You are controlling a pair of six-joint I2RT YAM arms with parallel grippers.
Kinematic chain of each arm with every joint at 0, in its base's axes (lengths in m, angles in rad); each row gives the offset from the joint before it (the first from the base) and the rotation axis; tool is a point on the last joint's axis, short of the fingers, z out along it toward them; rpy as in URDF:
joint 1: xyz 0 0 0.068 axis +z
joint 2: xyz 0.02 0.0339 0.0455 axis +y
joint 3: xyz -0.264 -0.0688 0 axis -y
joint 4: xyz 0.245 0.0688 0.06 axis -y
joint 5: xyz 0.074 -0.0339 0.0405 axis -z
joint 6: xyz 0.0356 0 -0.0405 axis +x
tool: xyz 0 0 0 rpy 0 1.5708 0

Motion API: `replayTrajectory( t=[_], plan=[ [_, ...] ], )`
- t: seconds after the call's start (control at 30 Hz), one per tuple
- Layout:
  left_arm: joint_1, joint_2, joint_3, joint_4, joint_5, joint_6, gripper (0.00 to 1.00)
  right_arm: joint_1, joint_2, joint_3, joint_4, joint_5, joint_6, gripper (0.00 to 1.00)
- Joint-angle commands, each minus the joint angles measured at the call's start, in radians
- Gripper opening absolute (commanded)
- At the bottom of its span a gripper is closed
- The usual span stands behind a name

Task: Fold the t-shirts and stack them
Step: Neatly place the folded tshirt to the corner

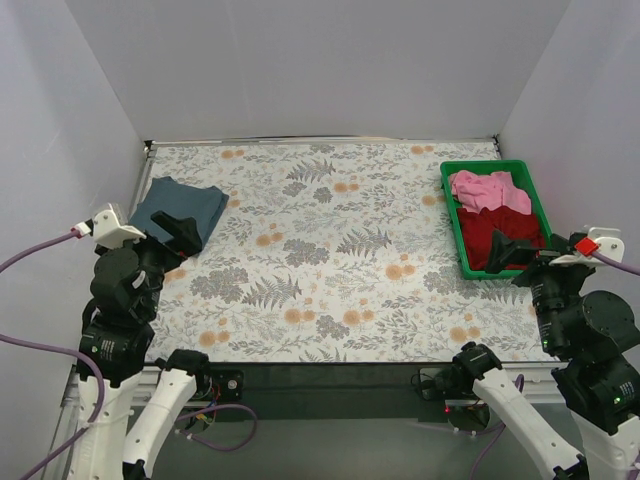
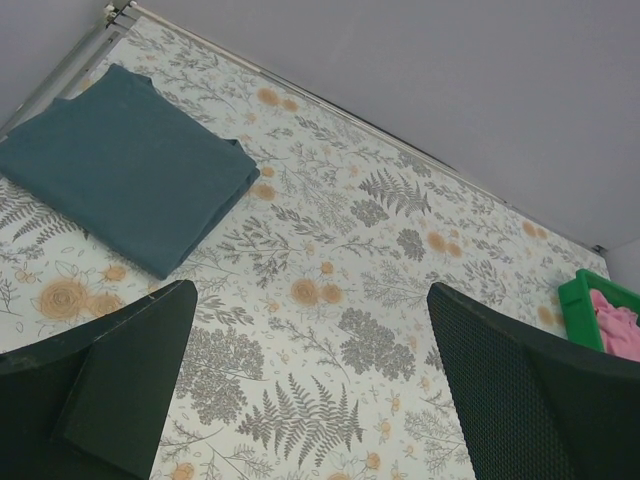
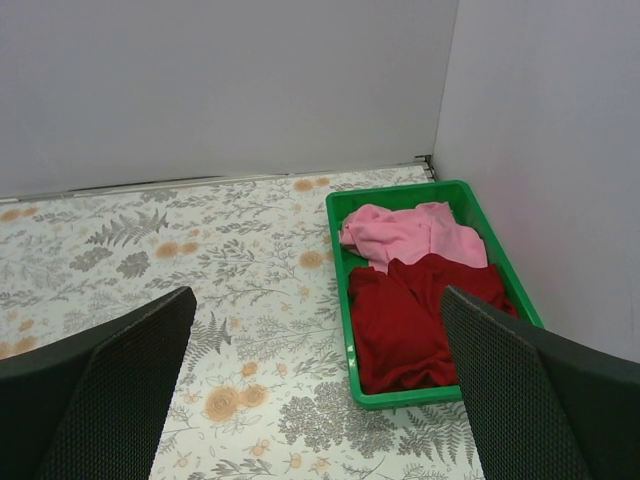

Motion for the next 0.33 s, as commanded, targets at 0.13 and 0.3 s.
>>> replayTrajectory(
  t=[0.13, 0.3],
  plan=[
    [-0.004, 0.018, -0.016, 0.033, -0.011, 0.005, 0.93, -0.001, 0.022, -0.015, 0.063, -0.011, -0.011, 0.98],
    [-0.005, 0.016, -0.022, 0.035, -0.01, 0.005, 0.93, -0.001, 0.024, -0.02, 0.069, -0.023, -0.017, 0.98]
  ],
)
